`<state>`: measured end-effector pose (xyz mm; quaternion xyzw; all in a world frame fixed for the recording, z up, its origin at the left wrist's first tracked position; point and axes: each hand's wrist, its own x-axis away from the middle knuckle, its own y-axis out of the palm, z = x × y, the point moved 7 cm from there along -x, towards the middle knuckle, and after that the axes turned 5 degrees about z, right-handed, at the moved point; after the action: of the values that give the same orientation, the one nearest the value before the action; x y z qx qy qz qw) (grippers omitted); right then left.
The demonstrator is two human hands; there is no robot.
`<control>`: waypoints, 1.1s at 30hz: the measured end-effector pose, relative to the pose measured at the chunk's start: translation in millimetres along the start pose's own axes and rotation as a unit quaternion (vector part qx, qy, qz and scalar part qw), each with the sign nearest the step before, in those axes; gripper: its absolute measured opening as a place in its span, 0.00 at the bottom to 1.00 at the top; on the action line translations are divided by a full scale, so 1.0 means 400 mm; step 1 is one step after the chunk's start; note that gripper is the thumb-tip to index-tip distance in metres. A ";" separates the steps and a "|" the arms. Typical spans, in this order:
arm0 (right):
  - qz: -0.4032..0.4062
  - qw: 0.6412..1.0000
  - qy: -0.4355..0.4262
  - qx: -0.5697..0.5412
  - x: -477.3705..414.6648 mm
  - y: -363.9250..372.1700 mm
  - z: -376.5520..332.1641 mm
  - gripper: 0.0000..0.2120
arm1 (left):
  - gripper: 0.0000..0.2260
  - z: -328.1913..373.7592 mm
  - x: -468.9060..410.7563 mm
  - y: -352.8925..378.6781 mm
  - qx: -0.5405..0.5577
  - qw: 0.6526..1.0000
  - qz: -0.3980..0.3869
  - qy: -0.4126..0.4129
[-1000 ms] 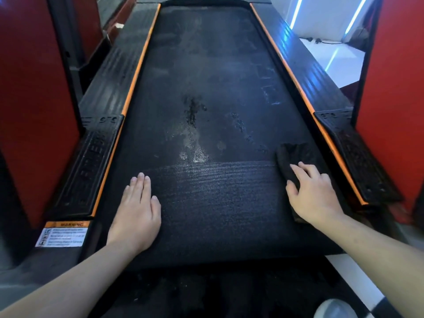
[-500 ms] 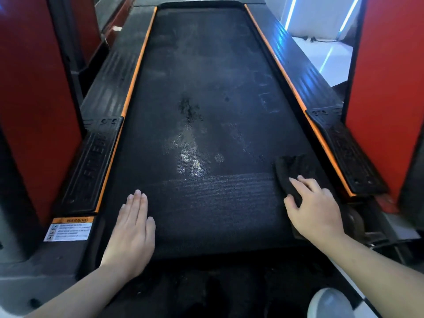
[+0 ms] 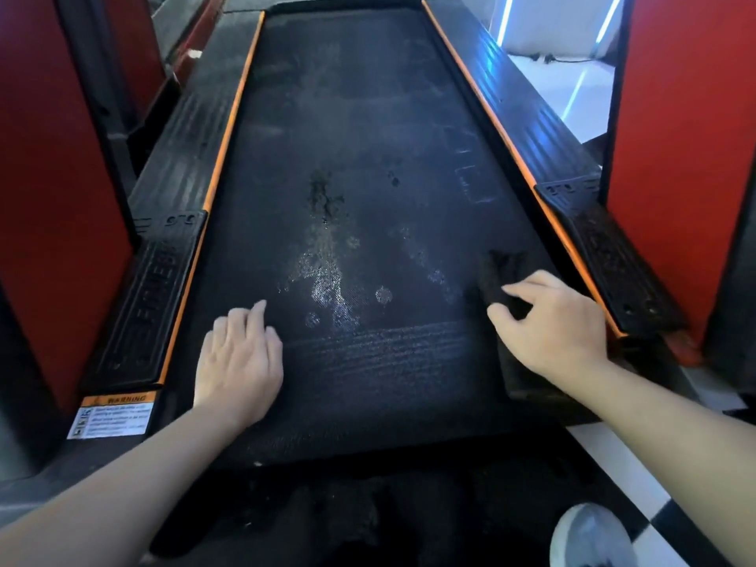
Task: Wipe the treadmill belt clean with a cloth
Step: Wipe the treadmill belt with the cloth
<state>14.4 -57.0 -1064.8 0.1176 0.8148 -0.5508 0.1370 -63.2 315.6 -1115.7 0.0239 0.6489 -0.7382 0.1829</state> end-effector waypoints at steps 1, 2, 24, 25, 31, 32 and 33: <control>0.002 1.000 -0.006 -0.014 -0.018 0.011 -0.015 0.14 | 0.25 0.004 -0.012 0.015 -0.008 1.000 -0.011 0.007; -0.007 1.000 -0.012 -0.028 -0.035 0.030 -0.027 0.16 | 0.26 -0.001 -0.021 0.032 -0.017 1.000 -0.021 0.015; -0.056 0.997 -0.038 0.046 0.075 0.152 -0.020 0.21 | 0.33 -0.029 0.064 0.100 0.002 0.996 -0.089 0.012; -0.049 0.997 -0.040 0.042 0.082 0.148 -0.020 0.21 | 0.32 -0.029 0.071 0.098 0.004 0.996 -0.089 0.013; -0.034 0.998 -0.039 0.026 0.128 0.128 -0.011 0.20 | 0.30 -0.036 0.117 0.094 -0.011 0.997 -0.069 0.029; -0.033 0.998 -0.040 0.024 0.137 0.124 -0.009 0.20 | 0.30 -0.036 0.126 0.092 -0.011 0.997 -0.070 0.032; -0.033 0.999 -0.038 0.017 0.144 0.120 -0.007 0.20 | 0.30 -0.035 0.135 0.091 -0.010 0.997 -0.073 0.035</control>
<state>-23.2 -34.6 -1125.9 0.0722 0.8030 -0.5728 0.1477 -105.6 312.8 -1167.0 0.0004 0.6626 -0.7415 0.1055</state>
